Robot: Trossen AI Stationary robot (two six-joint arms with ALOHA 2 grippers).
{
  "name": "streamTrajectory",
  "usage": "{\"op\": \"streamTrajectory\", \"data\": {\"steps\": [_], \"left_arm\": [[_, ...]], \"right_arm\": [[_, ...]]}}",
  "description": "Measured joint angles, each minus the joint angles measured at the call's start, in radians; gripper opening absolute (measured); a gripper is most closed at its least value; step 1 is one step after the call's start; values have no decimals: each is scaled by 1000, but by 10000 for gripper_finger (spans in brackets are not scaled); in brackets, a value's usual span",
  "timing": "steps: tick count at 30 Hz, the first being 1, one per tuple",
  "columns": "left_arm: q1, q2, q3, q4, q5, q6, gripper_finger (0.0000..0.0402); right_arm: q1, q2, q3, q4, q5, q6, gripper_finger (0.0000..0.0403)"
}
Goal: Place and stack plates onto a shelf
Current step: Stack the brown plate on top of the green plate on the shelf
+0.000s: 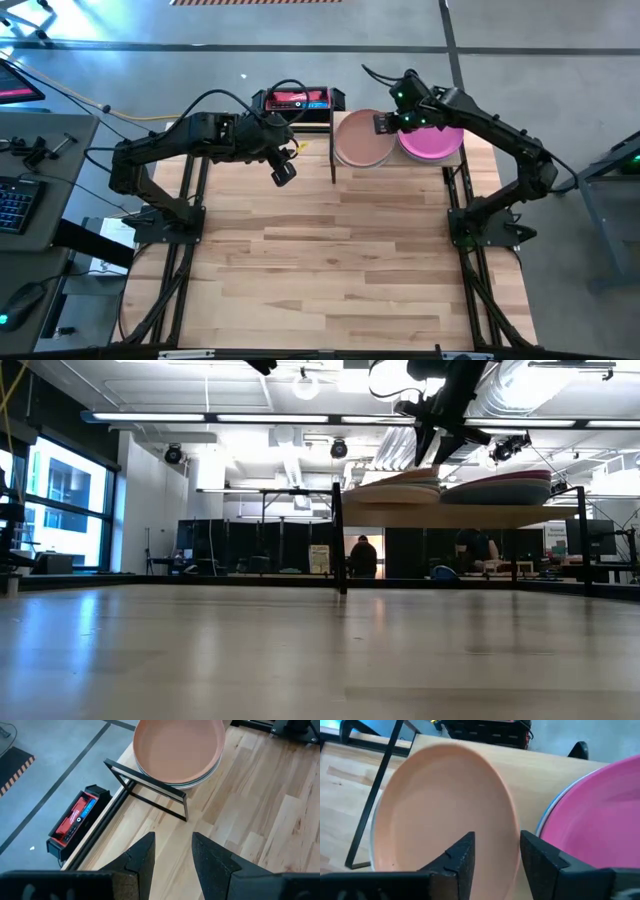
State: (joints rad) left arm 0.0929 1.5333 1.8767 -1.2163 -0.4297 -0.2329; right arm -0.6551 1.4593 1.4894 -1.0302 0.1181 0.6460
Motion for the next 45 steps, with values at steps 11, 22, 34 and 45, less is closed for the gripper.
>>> {"op": "streamTrajectory", "data": {"steps": [11, 22, 34, 45], "left_arm": [[0, 0, 0, 0, 0, 0, 118], [0, 0, 0, 0, 0, -2, 118], [0, 0, 0, 1, 0, -2, 118], [0, 0, 0, 1, 0, -1, 118]], "right_arm": [[-72, 1, 0, -32, -93, -18, 136], [-31, 5, 1, -38, -96, -14, 135], [-12, 53, 1, -57, -95, 4, 135], [-12, 56, 1, -61, -112, 11, 135]]}}
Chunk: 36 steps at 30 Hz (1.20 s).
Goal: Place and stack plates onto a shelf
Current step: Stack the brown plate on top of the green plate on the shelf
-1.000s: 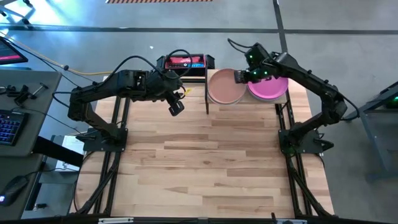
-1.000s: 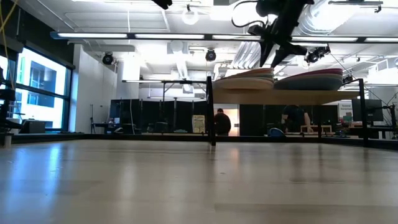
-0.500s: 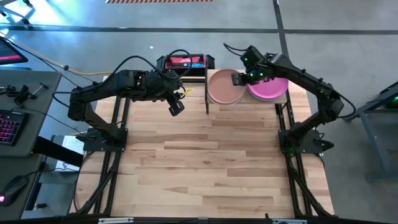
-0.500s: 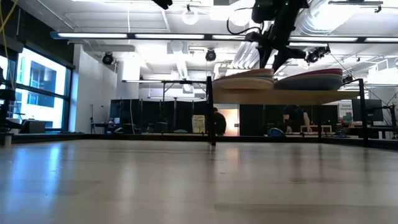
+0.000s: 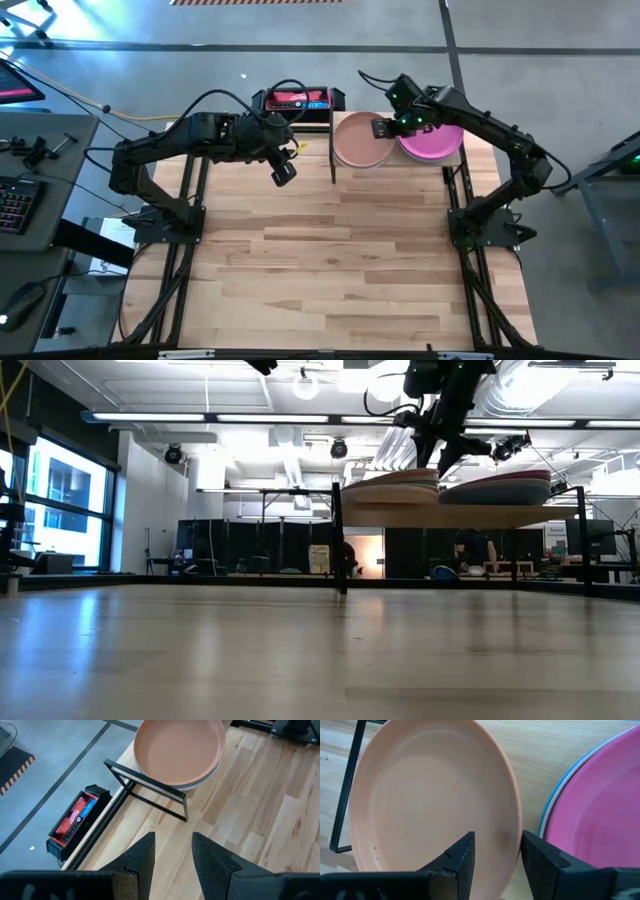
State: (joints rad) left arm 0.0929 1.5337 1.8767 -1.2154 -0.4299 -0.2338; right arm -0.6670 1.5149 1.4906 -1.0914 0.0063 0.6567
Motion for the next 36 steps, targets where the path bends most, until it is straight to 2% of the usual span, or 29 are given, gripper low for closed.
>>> {"op": "streamTrajectory", "data": {"steps": [15, 25, 36], "left_arm": [[0, 0, 0, -1, 0, 0, 118], [0, 0, 0, -1, 0, -9, 118], [0, 0, 0, 0, 0, -24, 118]], "right_arm": [[1, -50, 0, -58, 18, 17, 135], [76, -64, 0, -80, 17, 51, 135], [98, -51, 0, -78, 30, 69, 135]]}}
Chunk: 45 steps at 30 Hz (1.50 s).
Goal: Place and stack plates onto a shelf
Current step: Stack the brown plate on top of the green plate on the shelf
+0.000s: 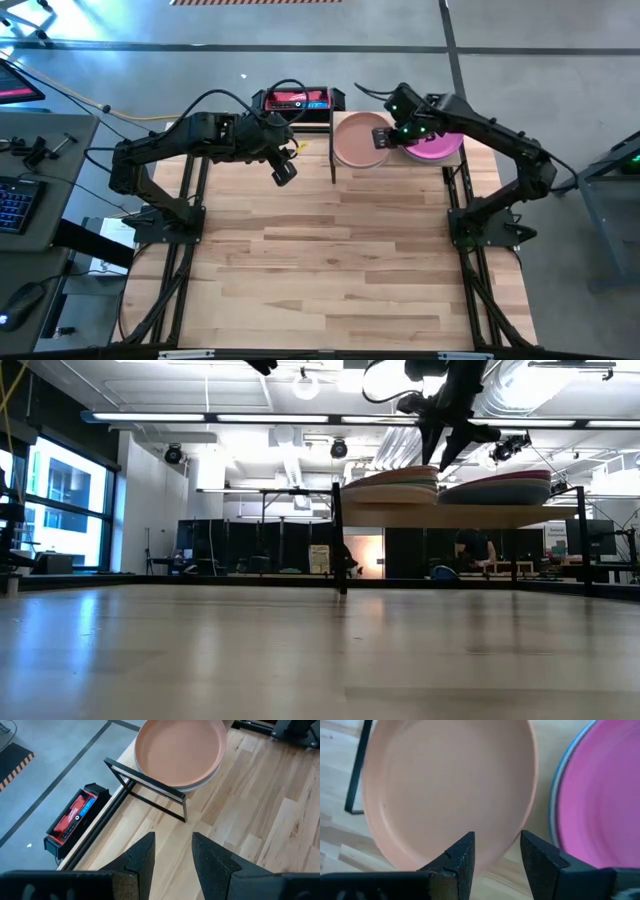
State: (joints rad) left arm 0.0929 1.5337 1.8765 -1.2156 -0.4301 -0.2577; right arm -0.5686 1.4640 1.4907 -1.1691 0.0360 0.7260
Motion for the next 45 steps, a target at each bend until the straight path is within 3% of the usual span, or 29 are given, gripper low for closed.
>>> {"op": "streamTrajectory", "data": {"steps": [23, 29, 37, 45], "left_arm": [[0, 0, 0, 0, 0, -1, 118], [0, 0, 0, 0, 0, -1, 118], [7, 0, 0, 0, -25, 9, 118], [19, -12, -1, 0, -28, 17, 118]], "right_arm": [[42, -34, 0, -17, 14, 38, 135], [141, -30, 0, -20, -37, 78, 135], [281, -19, 0, 54, 14, 156, 135], [355, 70, 0, 134, 45, 112, 135]]}}
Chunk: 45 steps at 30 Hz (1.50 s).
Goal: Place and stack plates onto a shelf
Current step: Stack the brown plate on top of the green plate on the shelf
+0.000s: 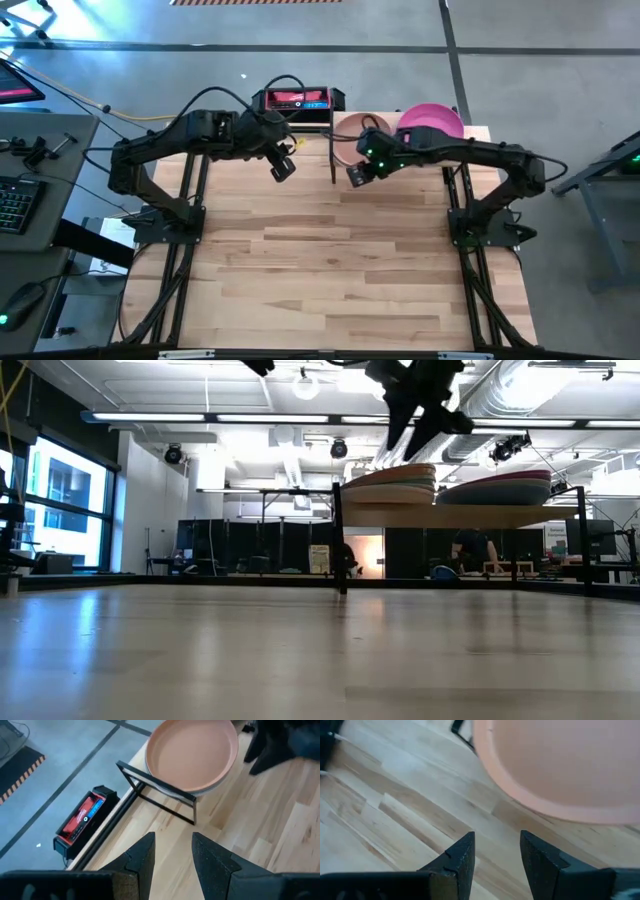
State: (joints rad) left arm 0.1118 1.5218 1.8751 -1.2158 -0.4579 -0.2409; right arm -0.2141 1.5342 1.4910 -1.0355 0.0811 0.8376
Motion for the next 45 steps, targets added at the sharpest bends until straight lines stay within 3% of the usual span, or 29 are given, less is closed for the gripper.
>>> {"op": "streamTrajectory", "data": {"steps": [18, 38, 45], "left_arm": [[1, -147, 1, 0, -36, -37, 118], [1, -146, 1, 0, -62, -26, 118], [1, -146, 1, -1, -62, -26, 118]], "right_arm": [[-12, 112, 0, 43, 29, -44, 135], [-112, 109, 0, -86, 163, -61, 135], [-111, 98, 0, -90, 120, -55, 135]]}}
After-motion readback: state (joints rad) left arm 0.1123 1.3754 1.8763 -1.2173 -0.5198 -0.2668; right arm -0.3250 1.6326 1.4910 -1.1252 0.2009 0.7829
